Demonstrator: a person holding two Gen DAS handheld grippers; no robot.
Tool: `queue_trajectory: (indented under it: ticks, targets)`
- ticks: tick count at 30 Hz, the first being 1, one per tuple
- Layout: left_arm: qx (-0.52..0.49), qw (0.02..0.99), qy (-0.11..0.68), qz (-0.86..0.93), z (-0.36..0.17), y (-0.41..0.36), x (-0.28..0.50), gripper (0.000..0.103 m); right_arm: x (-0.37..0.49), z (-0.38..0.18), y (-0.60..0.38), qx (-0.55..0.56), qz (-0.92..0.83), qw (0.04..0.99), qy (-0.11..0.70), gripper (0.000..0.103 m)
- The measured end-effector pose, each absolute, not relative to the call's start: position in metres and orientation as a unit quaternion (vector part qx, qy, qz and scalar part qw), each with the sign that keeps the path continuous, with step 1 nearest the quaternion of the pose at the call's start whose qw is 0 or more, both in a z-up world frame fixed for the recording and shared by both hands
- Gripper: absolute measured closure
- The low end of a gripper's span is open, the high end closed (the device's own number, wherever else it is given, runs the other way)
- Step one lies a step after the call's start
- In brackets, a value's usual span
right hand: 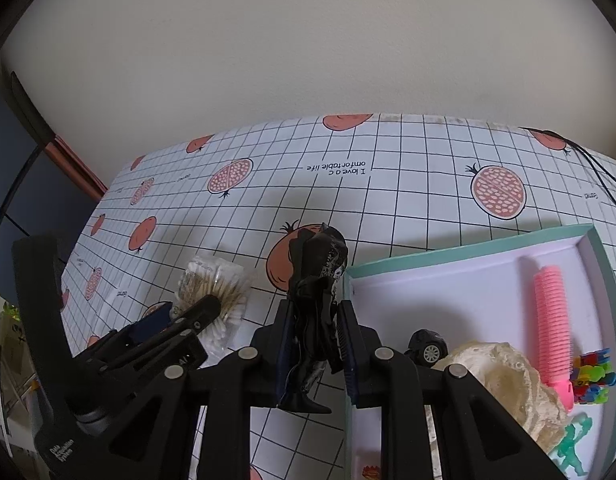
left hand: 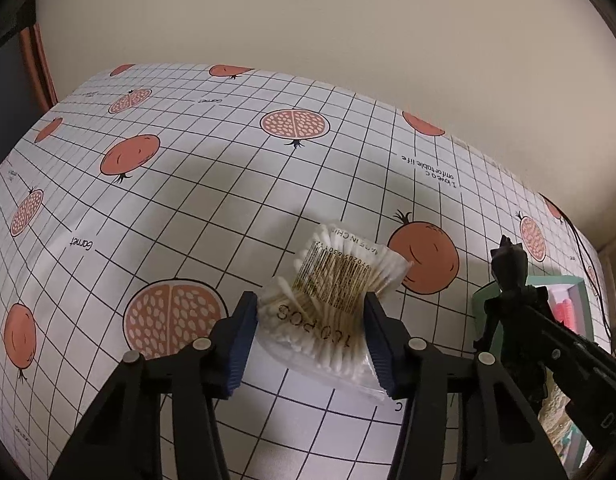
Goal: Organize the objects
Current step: 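Grasp the cotton swab bag with the left gripper while the right gripper holds the figure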
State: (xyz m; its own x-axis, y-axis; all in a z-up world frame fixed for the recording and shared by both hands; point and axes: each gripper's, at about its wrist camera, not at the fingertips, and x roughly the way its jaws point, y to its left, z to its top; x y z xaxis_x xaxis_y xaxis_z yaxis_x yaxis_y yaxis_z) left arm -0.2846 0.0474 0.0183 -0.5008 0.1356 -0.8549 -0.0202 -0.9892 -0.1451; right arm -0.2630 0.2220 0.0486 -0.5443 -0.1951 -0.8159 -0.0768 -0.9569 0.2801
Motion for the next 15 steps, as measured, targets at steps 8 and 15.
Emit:
queue_trajectory:
  ticks: [8, 15]
  targets:
    - [-0.486, 0.048, -0.072, 0.87, 0.035, 0.047, -0.279, 0.05, -0.254, 0.062, 0.225, 0.473, -0.871, 0.03, -0.129, 0.079]
    - [-0.474, 0.061, -0.077, 0.875, 0.059, 0.055, -0.261, 0.05, -0.235, 0.078, 0.232, 0.472, -0.875, 0.017, -0.101, 0.079]
